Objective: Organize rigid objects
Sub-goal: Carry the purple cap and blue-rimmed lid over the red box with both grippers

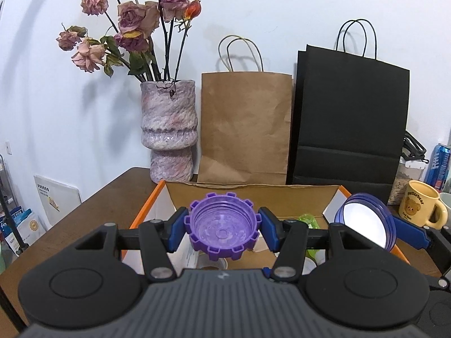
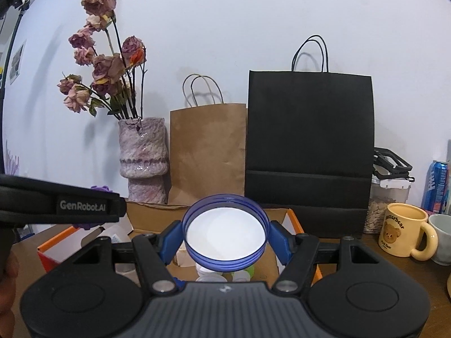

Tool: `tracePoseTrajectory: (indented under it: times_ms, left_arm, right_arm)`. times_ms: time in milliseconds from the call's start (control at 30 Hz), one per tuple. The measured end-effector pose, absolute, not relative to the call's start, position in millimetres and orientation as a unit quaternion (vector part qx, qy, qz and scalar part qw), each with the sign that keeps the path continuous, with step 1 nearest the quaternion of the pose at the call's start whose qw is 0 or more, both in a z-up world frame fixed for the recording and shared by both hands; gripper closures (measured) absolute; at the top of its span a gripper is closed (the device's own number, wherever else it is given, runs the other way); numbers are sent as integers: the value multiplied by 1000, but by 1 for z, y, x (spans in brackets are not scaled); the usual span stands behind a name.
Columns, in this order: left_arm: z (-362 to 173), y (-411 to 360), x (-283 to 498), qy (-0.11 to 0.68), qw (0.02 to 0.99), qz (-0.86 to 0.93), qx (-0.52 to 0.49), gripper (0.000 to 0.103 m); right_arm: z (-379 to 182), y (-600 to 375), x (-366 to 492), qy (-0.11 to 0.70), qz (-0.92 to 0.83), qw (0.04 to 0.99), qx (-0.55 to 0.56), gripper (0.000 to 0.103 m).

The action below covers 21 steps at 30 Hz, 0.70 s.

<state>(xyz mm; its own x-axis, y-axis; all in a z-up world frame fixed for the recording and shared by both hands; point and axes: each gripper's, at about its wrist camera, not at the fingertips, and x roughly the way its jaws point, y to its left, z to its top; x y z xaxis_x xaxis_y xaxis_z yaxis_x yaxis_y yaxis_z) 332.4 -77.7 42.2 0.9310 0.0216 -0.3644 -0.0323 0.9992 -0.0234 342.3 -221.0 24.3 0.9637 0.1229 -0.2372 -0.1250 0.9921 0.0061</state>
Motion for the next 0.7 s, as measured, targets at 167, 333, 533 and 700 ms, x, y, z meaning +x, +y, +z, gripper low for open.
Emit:
tracePoseTrajectory:
  times_ms: [167, 333, 533, 700]
  left_arm:
    - [41, -76, 343, 187, 982, 15, -13, 47]
    - [39, -74, 358, 190, 981, 20, -10, 47]
    - [36, -69, 372, 192, 981, 22, -7, 47]
    - [33, -66, 381, 195, 981, 24, -4, 47]
  right_arm:
    - [23, -215, 354, 122, 65, 990, -6, 38]
    - [20, -212, 365, 128, 68, 989, -7, 38]
    - [19, -208, 378, 129, 71, 989, -11, 38]
    - [18, -207, 387, 134, 75, 988, -14, 38]
